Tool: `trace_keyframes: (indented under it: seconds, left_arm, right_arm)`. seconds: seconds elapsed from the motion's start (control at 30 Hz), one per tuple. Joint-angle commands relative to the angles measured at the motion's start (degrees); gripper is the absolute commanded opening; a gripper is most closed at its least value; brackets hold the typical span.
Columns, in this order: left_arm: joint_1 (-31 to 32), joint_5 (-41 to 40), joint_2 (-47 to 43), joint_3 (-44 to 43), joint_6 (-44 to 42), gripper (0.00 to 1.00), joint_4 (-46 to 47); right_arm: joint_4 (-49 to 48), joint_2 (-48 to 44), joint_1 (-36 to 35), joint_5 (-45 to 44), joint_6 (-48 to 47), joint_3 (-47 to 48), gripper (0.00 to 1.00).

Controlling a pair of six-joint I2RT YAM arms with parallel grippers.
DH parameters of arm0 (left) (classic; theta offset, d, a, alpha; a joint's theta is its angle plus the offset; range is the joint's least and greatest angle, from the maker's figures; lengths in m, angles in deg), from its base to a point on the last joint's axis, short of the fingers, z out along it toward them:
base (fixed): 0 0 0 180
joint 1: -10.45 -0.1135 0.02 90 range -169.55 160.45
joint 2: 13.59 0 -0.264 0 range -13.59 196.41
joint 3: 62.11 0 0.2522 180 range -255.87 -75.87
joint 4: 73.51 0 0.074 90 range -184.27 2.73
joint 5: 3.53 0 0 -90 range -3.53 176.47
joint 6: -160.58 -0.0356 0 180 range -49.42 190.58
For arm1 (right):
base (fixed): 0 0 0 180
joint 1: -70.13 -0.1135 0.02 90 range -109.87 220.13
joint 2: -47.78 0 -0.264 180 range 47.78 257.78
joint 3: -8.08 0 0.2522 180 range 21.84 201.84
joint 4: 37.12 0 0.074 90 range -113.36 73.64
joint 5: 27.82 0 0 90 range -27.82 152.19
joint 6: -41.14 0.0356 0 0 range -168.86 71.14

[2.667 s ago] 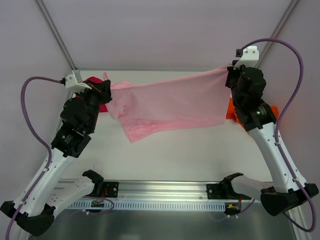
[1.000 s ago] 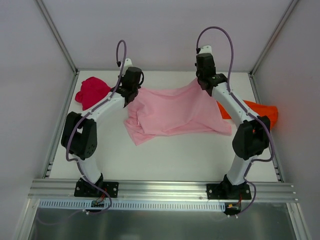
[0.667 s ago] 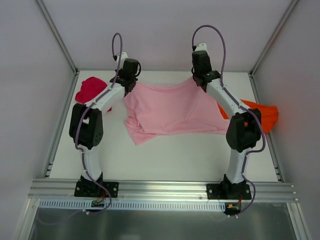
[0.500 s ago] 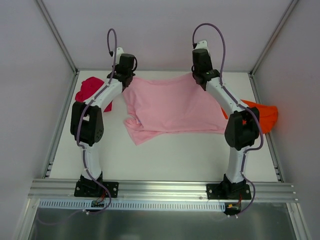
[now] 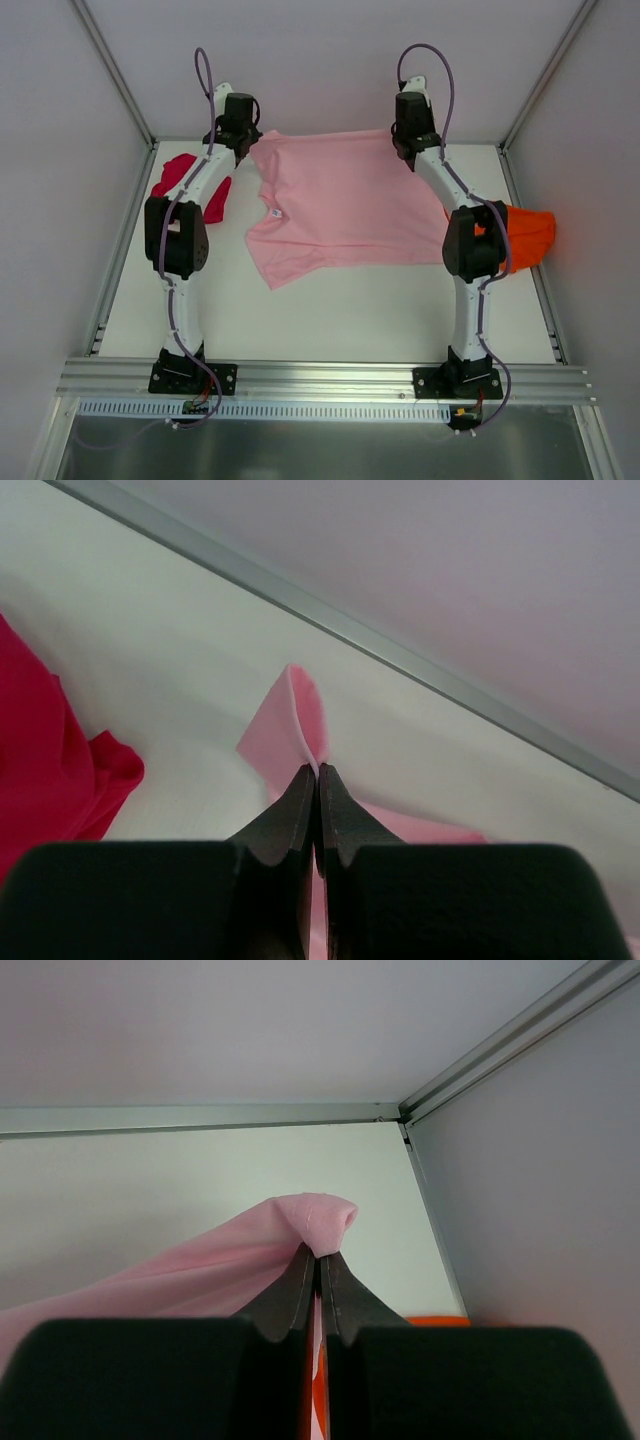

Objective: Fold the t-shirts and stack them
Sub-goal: Flatten out the tshirt

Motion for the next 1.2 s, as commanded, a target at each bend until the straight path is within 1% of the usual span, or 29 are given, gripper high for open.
trace_keyframes:
  seconds: [0.0,0.07,0.37,0.5,0.57,0.63,0.73,0.8,0.9,0.97,1.0,1.03,1.17]
  left_arm:
    - [-1.4,-1.42,1.31,-4.82,-0.96,0.0,-1.47]
    - [-1.4,-1.77,2.81,-7.19,-1.31,0.0,-2.1]
    - [-2.01,-2.12,5.71,-9.31,-1.75,0.0,-1.4]
    - [-2.01,-1.86,6.41,-9.75,-1.93,0.0,-0.87]
    - [-2.01,-2.21,6.68,-10.46,-2.02,0.0,-0.95]
    - [-2.1,-1.33,7.11,-11.07,-2.02,0.0,-0.6]
    - [-2.1,0.07,9.13,-14.05,-1.84,0.0,-2.62]
    - [-2.1,0.25,9.66,-14.33,-1.14,0.0,-3.59]
    - [-2.1,3.31,9.14,-13.27,-0.96,0.0,-3.15]
    - [-1.92,5.34,7.04,-10.21,-0.7,0.0,-1.75]
    - [-1.92,7.44,6.16,-7.93,-0.7,0.0,1.73]
    - [-1.92,8.33,5.19,-4.08,-0.7,0.0,3.07]
    - [-1.22,9.57,2.73,0.78,0.26,0.0,4.23]
  right_arm:
    - [-6.58,0.53,2.21,-6.33,-2.74,3.18,0.01]
    - [-8.33,1.5,2.3,-7.3,-4.32,3.53,0.01]
    - [-9.4,4.84,3.18,-8.27,-4.85,6.44,0.01]
    - [-12.11,4.75,3.18,-9.59,-5.99,6.0,0.01]
    - [-14.4,4.93,3.35,-11.69,-7.65,6.0,0.01]
    - [-14.41,5.02,3.61,-11.61,-7.23,6.26,0.01]
    - [-13.09,5.81,3.53,-11.35,-6.34,6.96,0.01]
    - [-12.48,6.24,3.53,-11.44,-5.91,6.61,0.01]
    - [-12.65,5.99,3.53,-11.88,-5.29,5.21,0.01]
    - [-13.61,4.67,3.35,-11.17,-4.06,2.4,0.01]
    - [-13.53,4.14,3.44,-10.56,-3.45,1.43,0.01]
    - [-13.53,3.7,3.35,-10.3,-3.01,0.29,0.01]
    - [-10.65,2.82,2.83,-9.77,-1.17,-0.77,0.01]
